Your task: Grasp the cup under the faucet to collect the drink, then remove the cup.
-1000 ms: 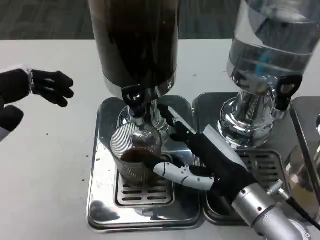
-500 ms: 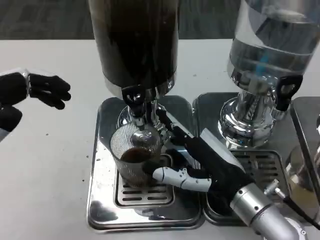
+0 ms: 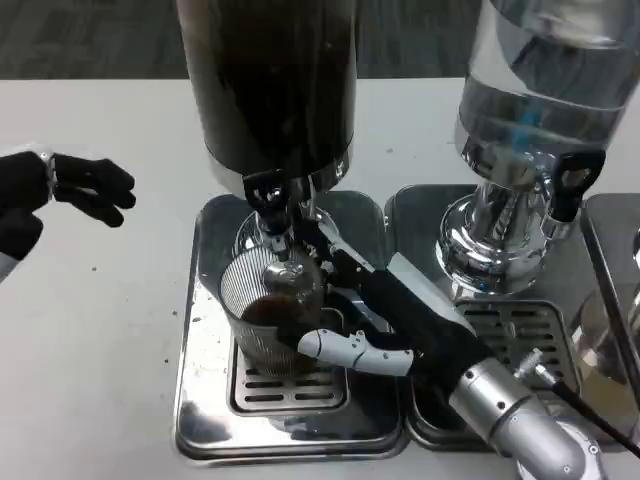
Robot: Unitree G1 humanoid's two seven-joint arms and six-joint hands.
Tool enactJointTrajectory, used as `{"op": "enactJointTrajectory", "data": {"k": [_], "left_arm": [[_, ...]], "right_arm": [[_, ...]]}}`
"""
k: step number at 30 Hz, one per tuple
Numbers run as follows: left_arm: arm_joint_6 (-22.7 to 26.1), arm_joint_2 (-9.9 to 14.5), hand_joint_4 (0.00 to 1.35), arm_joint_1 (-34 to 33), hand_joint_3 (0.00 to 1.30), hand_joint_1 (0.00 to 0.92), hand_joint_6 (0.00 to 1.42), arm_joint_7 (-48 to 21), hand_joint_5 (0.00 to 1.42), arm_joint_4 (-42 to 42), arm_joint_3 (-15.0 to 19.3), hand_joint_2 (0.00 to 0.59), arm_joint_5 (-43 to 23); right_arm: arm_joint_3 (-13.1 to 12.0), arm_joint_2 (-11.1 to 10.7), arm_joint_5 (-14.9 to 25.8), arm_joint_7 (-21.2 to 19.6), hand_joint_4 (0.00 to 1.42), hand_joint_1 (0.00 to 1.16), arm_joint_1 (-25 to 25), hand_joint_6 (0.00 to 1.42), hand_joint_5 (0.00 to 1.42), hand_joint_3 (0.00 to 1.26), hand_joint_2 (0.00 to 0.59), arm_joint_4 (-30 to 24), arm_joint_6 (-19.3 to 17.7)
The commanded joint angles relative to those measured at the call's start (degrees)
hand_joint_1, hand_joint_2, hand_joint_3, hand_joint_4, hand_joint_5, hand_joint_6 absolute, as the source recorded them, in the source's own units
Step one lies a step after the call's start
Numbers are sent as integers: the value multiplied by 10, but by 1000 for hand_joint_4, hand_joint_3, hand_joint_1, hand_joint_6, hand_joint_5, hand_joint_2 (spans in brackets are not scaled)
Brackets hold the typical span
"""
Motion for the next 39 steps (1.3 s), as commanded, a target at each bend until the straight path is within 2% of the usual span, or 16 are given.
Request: {"op": "enactJointTrajectory", "data": {"k": [1, 12, 24, 29, 33, 39], "left_arm": [[-2, 5, 547, 8, 562, 0, 581, 6, 602, 4, 4, 123, 4], [3, 6, 571, 15, 573, 0, 585, 9, 603, 1, 5, 137, 3], [4, 3, 590, 22, 581, 0, 614, 15, 617, 0, 8, 146, 6], [-21, -13, 739, 40, 648, 0, 850, 51, 779, 2, 19, 161, 25], [-31, -16, 802, 51, 693, 7, 925, 67, 844, 12, 21, 170, 39], [-45, -16, 906, 61, 768, 71, 1009, 87, 946, 25, 22, 180, 58]], "right_arm": [[4, 6, -5, -7, 0, 380, -14, 80, 0, 0, 100, 18, -17], [7, 14, -5, -13, 0, 362, -32, 80, 0, 0, 86, 59, -34], [19, 16, -39, -41, 0, 380, -47, 72, 0, 0, 95, 83, -40], [25, 16, -53, -50, 0, 363, -48, 65, 0, 0, 86, 83, -36], [28, 19, -57, -55, 0, 361, -50, 65, 0, 0, 86, 85, -34], [32, 22, -66, -65, 0, 337, -54, 65, 0, 0, 70, 92, -30]]}}
